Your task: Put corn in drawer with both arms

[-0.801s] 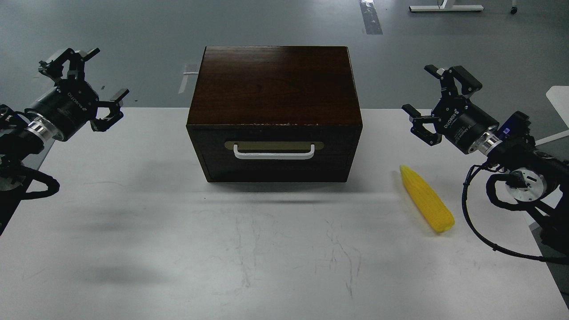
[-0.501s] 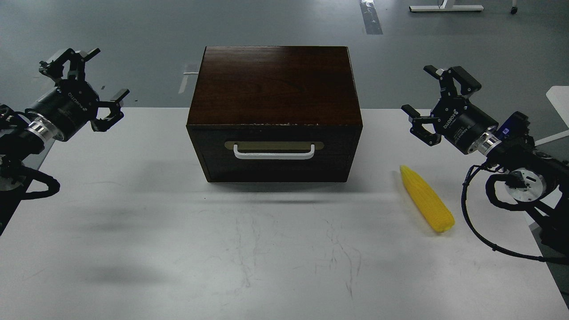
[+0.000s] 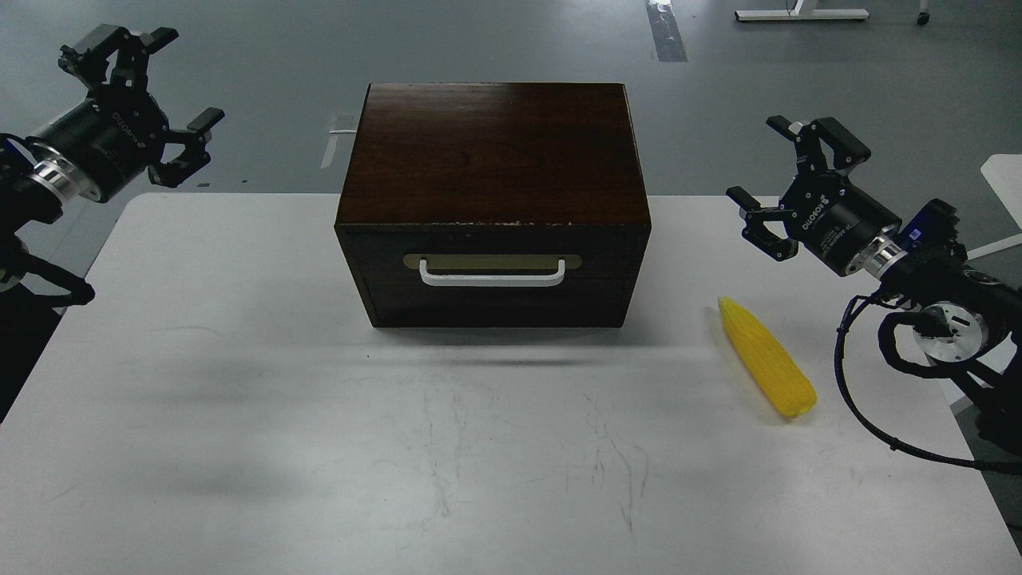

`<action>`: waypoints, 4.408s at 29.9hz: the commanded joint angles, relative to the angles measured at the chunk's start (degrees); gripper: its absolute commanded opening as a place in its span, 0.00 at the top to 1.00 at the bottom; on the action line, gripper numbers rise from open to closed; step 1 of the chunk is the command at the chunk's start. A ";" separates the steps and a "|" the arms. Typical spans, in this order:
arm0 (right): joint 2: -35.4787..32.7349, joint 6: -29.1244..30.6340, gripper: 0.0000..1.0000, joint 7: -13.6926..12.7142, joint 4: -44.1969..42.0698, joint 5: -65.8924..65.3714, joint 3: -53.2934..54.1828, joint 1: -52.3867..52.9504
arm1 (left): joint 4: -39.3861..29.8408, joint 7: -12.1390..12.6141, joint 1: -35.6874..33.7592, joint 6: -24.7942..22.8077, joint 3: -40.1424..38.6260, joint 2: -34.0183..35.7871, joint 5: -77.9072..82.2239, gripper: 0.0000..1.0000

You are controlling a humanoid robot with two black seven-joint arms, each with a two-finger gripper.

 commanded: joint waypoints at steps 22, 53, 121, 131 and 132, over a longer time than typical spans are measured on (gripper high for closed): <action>-0.89 0.00 0.00 0.08 0.16 0.00 0.28 -1.23 | -29.77 -11.87 -21.62 0.00 0.96 -3.29 66.84 0.02; -2.13 0.00 0.00 0.43 -0.10 0.00 0.71 -2.46 | -23.26 -11.87 -52.21 0.00 50.44 -25.97 100.00 0.03; -2.04 0.00 0.00 1.66 -0.37 -0.09 1.24 -4.13 | -23.35 -11.87 -47.29 0.00 61.26 -27.38 106.15 0.03; -2.04 0.00 0.00 1.66 -0.28 -0.09 1.24 -4.31 | -23.35 -11.87 -46.85 0.00 61.34 -27.47 106.59 0.03; -2.04 0.00 0.00 1.66 -0.37 -0.09 1.24 -4.31 | -23.35 -11.87 -46.76 0.00 61.34 -27.38 106.59 0.03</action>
